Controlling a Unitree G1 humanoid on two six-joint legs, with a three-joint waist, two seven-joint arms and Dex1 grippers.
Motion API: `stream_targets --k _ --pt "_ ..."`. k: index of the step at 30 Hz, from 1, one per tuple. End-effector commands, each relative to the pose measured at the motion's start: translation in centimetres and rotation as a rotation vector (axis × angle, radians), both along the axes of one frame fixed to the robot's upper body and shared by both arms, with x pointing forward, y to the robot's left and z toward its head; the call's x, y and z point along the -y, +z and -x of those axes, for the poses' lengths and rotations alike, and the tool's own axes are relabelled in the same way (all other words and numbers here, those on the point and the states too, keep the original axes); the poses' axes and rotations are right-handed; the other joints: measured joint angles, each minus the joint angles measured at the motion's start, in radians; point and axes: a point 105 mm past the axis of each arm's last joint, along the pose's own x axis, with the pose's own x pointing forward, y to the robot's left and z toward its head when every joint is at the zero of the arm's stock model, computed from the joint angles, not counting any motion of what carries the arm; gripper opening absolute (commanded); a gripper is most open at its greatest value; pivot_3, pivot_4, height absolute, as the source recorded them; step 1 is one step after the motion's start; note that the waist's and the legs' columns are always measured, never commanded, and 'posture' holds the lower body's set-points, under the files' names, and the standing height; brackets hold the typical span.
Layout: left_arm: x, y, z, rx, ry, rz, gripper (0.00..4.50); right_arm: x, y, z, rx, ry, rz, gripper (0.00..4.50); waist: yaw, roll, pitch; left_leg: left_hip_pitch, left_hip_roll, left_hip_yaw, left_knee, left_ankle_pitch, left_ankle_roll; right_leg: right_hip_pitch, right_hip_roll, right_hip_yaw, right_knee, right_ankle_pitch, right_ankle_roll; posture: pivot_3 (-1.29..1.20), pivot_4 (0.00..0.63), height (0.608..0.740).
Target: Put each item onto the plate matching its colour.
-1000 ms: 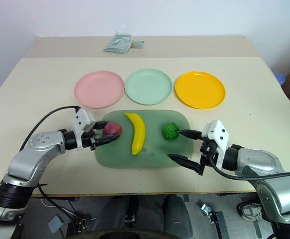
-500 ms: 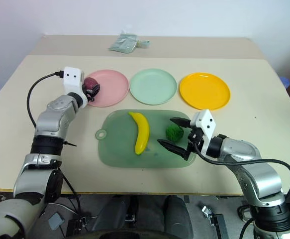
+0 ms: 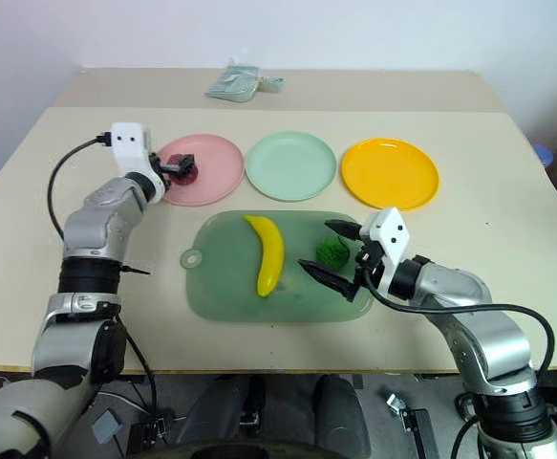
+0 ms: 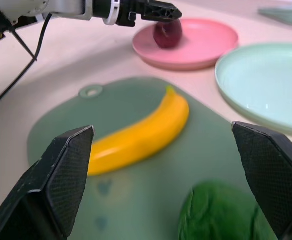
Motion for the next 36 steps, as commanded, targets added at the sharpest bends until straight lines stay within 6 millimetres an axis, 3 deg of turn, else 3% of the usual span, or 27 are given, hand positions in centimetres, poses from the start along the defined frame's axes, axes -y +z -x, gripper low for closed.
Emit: stream_targets --k 1,4,9,12,15,20,28,31,35,36 --pt "-2.1 3.7 2.8 0.177 -0.029 -0.081 4.47 -1.0 1.5 -0.6 0.044 -0.014 -0.018 4.5 -0.009 0.0 0.0 0.0 0.0 0.0 0.0 0.0 0.0 0.0 0.0 0.0 0.0 0.0 0.0 0.0 0.15 0.74" --pt "-1.5 2.7 6.1 0.188 -0.209 -0.197 4.47 -1.9 1.5 -1.8 0.014 -0.058 -0.004 4.5 -0.022 0.001 0.0 0.0 0.0 0.0 -0.001 0.0 -0.001 -0.001 0.0 0.0 0.0 0.0 0.0 0.0 0.15 0.74" --pt "2.8 -1.9 14.5 0.047 -0.694 -0.231 4.47 -4.0 1.4 -2.9 -0.005 -0.068 0.124 4.5 -0.022 0.001 0.0 0.0 0.0 0.0 -0.001 0.0 -0.001 -0.001 -0.002 0.0 -0.001 0.0 -0.001 0.0 0.15 0.74" --pt "3.7 -4.0 17.1 -0.04 -0.797 -0.25 4.47 -4.7 0.8 -4.3 -0.091 -0.131 0.189 4.5 -0.019 0.001 0.0 0.0 0.0 -0.001 -0.001 0.0 -0.001 -0.001 -0.002 0.0 0.0 0.0 -0.001 0.0 0.15 0.74" --pt "4.1 -4.8 18.2 -0.063 -0.825 -0.227 4.47 -5.7 -0.1 -5.3 -0.193 -0.185 0.218 4.5 -0.02 0.002 -0.001 0.0 0.0 -0.001 -0.001 0.0 -0.002 -0.001 -0.002 0.0 0.0 -0.001 -0.004 0.0 0.15 0.74" --pt "3.9 -5.4 18.3 -0.049 -0.794 -0.227 4.47 -7.4 -1.9 -5.5 -0.315 -0.226 0.26 4.5 -0.022 0.002 -0.001 0.0 0.0 0.0 -0.003 0.0 -0.001 -0.003 -0.002 0.001 0.0 -0.001 -0.003 0.0 0.15 0.74" --pt "3.8 -5.9 18.3 -0.037 -0.794 -0.236 4.47 -9.3 -3.1 -5.7 -0.379 -0.251 0.288 4.5 -0.027 0.002 -0.001 0.0 0.0 0.001 -0.003 0.0 -0.001 -0.004 -0.001 0.001 0.001 -0.001 -0.003 0.0 0.15 0.74" --pt "3.9 -5.9 18.1 -0.031 -0.795 -0.237 4.5 -9.6 -3.4 -5.7 -0.372 -0.245 0.31 3.66 -0.027 0.002 -0.001 0.0 0.0 0.001 -0.004 0.0 -0.001 -0.004 -0.001 0.001 0.001 -0.001 -0.002 0.0 0.15 0.74" --pt "3.9 -5.9 17.9 -0.024 -0.798 -0.239 4.5 -9.8 -2.6 -6.0 -0.338 -0.247 0.3 1.72 -0.029 0.002 -0.001 0.0 0.0 0.001 -0.004 0.0 -0.001 -0.004 -0.001 0.001 0.001 -0.001 -0.002 0.0 0.15 0.74" --pt "3.9 -5.9 17.9 -0.023 -0.797 -0.241 4.5 -10.0 -2.3 -6.1 -0.322 -0.241 0.294 1.72 -0.03 0.002 -0.001 0.0 0.0 0.001 -0.004 0.0 -0.001 -0.004 -0.001 0.001 0.001 -0.001 -0.002 0.0 0.15 0.74"
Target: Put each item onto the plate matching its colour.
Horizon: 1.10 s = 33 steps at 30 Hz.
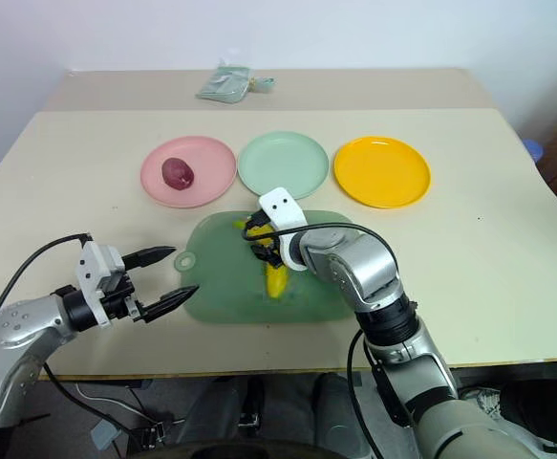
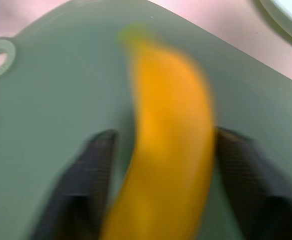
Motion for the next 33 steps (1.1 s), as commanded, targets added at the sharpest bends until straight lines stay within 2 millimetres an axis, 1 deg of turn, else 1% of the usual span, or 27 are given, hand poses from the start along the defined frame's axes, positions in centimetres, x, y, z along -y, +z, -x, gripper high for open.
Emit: stream_targets --k 1,5,8,9,11,13,14,15,16,17,18,20,22,25,27,28,29,30,32,33 --pt "0.1 0.5 -0.2 0.04 -0.011 -0.003 4.5 -0.9 2.5 -0.4 0.099 0.038 -0.035 1.72 -0.002 0.0 0.0 0.0 0.0 0.0 0.0 0.0 0.0 0.0 0.0 0.0 0.0 0.0 0.0 0.0 0.15 0.74" --pt "0.0 0.3 -0.3 0.044 -0.01 -0.004 4.5 -2.3 5.3 0.3 0.205 0.136 -0.107 1.72 -0.013 0.0 0.0 0.0 0.0 0.0 -0.001 0.0 0.0 0.0 0.0 0.0 0.0 0.0 0.0 0.0 0.15 0.74" --pt "0.1 0.3 -0.3 0.046 -0.012 -0.004 4.5 -2.7 7.4 0.3 0.263 0.162 -0.16 1.72 -0.016 0.0 0.0 0.0 0.0 0.0 -0.002 0.0 0.0 -0.001 0.001 0.0 0.001 0.0 0.0 0.0 0.15 0.74" --pt "0.3 0.4 -0.2 0.05 -0.016 0.001 4.5 -2.1 8.8 -0.3 0.311 0.136 -0.182 1.72 -0.016 0.0 0.0 0.0 0.0 0.0 -0.002 0.0 0.0 -0.001 0.001 0.0 0.001 0.0 0.0 0.0 0.15 0.74" --pt "0.9 0.7 -0.2 0.062 -0.026 0.022 4.5 0.5 11.1 -2.9 0.404 0.002 -0.172 1.72 -0.015 0.0 0.0 0.0 0.0 0.0 -0.002 0.0 0.0 -0.001 0.0 0.0 0.001 0.0 0.0 0.0 0.15 0.74" --pt "1.7 1.2 -0.1 0.069 -0.049 0.053 4.5 5.2 12.0 -6.5 0.457 -0.205 -0.081 1.72 -0.01 0.0 0.0 0.0 0.0 0.0 -0.002 0.0 0.0 0.0 0.0 0.0 0.0 0.0 0.0 0.0 0.15 0.74" --pt "2.0 1.3 -0.1 0.07 -0.055 0.061 4.5 6.7 12.1 -7.4 0.466 -0.262 -0.052 1.72 -0.005 0.0 0.0 0.0 -0.001 0.0 -0.001 0.0 0.0 0.0 0.0 0.0 0.0 0.0 0.0 0.0 0.15 0.74" --pt "2.5 1.3 0.0 0.067 -0.073 0.071 4.5 9.1 11.8 -8.7 0.456 -0.35 -0.014 1.72 -0.002 -0.001 0.0 0.0 -0.001 -0.001 -0.001 0.0 0.0 -0.001 -0.001 0.0 -0.001 0.0 0.0 0.0 0.15 0.74" --pt "2.9 1.4 0.1 0.065 -0.088 0.077 4.5 10.9 11.4 -9.7 0.44 -0.408 0.016 1.72 0.0 -0.001 0.0 0.0 -0.001 -0.002 -0.001 0.0 0.0 0.0 -0.001 0.0 -0.002 0.0 0.0 0.0 0.15 0.74" --pt "3.4 1.4 0.2 0.063 -0.105 0.083 4.5 12.5 11.0 -10.5 0.43 -0.45 0.045 1.72 -0.002 -0.001 0.0 0.0 -0.002 -0.001 -0.002 0.0 0.001 0.001 -0.001 0.0 -0.002 0.0 0.0 0.0 0.15 0.74" --pt "3.8 1.4 0.3 0.061 -0.117 0.089 4.5 13.5 10.7 -11.1 0.423 -0.471 0.052 1.72 -0.007 -0.001 0.0 0.0 -0.002 0.0 -0.002 0.0 0.001 0.001 -0.001 0.0 -0.002 0.0 0.0 0.0 0.15 0.74" --pt "4.3 1.4 0.2 0.062 -0.129 0.098 4.5 14.6 10.0 -12.0 0.41 -0.482 0.055 1.72 -0.017 0.0 0.0 0.0 -0.001 0.001 -0.004 0.0 0.0 0.001 0.0 0.0 -0.002 0.0 0.0 0.0 0.15 0.74" --pt "4.8 1.4 0.1 0.065 -0.14 0.104 4.5 15.2 9.4 -12.8 0.391 -0.491 0.048 1.72 -0.028 0.001 0.001 0.001 0.0 0.003 -0.006 0.001 -0.001 0.0 0.0 0.001 -0.002 0.0 0.0 0.0 0.15 0.74" --pt "5.5 1.4 0.0 0.069 -0.159 0.108 4.5 15.9 8.7 -13.6 0.376 -0.503 0.048 1.72 -0.044 0.003 0.002 0.001 0.001 0.005 -0.01 0.002 -0.002 -0.002 0.0 0.002 -0.002 0.0 0.0 0.0 0.15 0.74" --pt "5.8 1.4 0.0 0.072 -0.165 0.111 4.5 16.0 8.5 -13.9 0.368 -0.501 0.034 1.72 -0.046 0.003 0.002 0.001 0.001 0.005 -0.011 0.002 -0.002 -0.002 0.0 0.002 -0.002 0.0 0.0 0.0 0.15 0.74" --pt "5.9 1.4 0.0 0.073 -0.165 0.112 4.5 15.9 8.5 -14.0 0.364 -0.496 0.02 2.55 -0.045 0.003 0.002 0.001 0.001 0.005 -0.011 0.002 -0.002 -0.002 0.0 0.002 -0.002 0.0 0.0 0.0 0.15 0.74" --pt "6.0 1.4 0.0 0.074 -0.164 0.114 4.5 15.7 8.8 -14.1 0.371 -0.49 0.009 2.82 -0.045 0.003 0.002 0.001 0.001 0.005 -0.011 0.002 -0.002 -0.002 0.001 0.001 -0.002 0.0 0.0 0.0 0.15 0.74" --pt "6.0 1.4 0.0 0.075 -0.162 0.115 4.5 15.6 9.1 -14.1 0.382 -0.485 0.003 3.39 -0.044 0.003 0.002 0.001 0.001 0.005 -0.011 0.002 -0.002 -0.002 0.0 0.002 -0.002 0.0 0.0 0.0 0.15 0.74" --pt "6.1 1.3 0.1 0.075 -0.159 0.117 4.5 15.3 10.1 -14.1 0.43 -0.472 0.01 4.29 -0.041 0.003 0.002 0.001 0.001 0.004 -0.01 0.002 -0.002 -0.002 0.0 0.002 -0.002 0.0 0.0 0.0 0.15 0.74" --pt "6.1 1.2 0.1 0.076 -0.155 0.117 4.5 15.2 10.8 -13.9 0.456 -0.46 0.003 4.46 -0.04 0.003 0.002 0.001 0.001 0.004 -0.01 0.002 -0.002 -0.002 0.0 0.002 -0.002 0.0 0.0 0.0 0.15 0.74"
